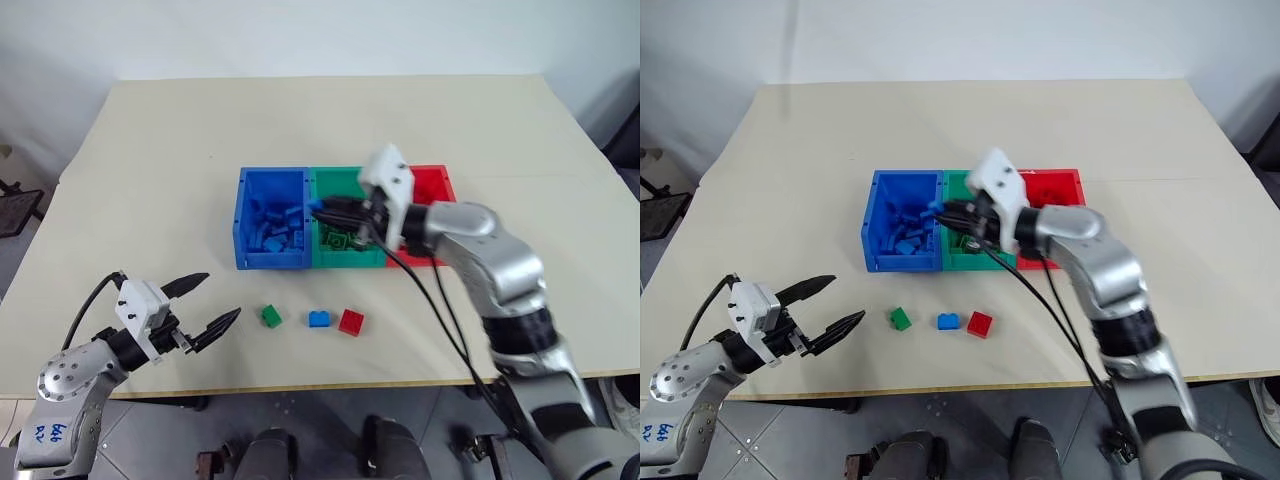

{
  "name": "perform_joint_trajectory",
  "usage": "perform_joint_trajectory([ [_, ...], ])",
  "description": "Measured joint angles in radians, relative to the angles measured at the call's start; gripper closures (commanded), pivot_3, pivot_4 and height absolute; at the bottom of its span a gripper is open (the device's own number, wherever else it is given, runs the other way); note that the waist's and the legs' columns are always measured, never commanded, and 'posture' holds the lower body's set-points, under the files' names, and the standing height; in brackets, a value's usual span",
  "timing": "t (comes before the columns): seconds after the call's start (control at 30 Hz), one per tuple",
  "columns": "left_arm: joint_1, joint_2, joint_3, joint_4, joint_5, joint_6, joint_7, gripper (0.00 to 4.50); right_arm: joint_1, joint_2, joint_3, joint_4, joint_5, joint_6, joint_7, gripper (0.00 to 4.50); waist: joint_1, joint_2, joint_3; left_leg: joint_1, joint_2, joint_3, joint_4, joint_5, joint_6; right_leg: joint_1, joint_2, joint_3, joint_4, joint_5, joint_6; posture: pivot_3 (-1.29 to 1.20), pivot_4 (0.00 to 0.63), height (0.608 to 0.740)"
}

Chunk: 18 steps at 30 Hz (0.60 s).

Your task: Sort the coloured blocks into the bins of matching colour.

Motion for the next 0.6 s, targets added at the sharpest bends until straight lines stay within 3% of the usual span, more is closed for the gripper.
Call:
perform_joint_trajectory([
  [0.17,0.008,-0.004,0.01,-0.029,-0.007,0.001,0.012,0.0,-0.123,0.123,0.062,0.252,-0.102,-0.148,-0.032,4.16,-0.007,0.0,0.0,0.0,-0.001,-0.004,0.0,0.0,0.0,0.001,0.0,-0.002,0.001,0.0,0.0,0.0,0.15,0.74],
  [0.43,0.01,-0.003,0.012,-0.052,-0.007,0.002,0.02,0.0,-0.126,0.133,0.036,0.349,-0.122,-0.216,-0.007,1.59,-0.029,-0.001,0.0,0.0,0.0,-0.003,-0.003,0.0,-0.001,0.0,0.0,-0.005,0.0,0.0,0.0,0.0,0.15,0.74],
  [0.6,-0.018,0.012,0.003,-0.047,-0.007,0.009,0.01,0.0,-0.049,0.027,-0.015,0.193,-0.074,-0.275,0.117,0.02,-0.019,-0.001,0.0,0.0,0.0,-0.003,-0.003,0.0,-0.001,0.0,0.0,-0.005,-0.001,0.0,0.0,0.0,0.15,0.74],
])
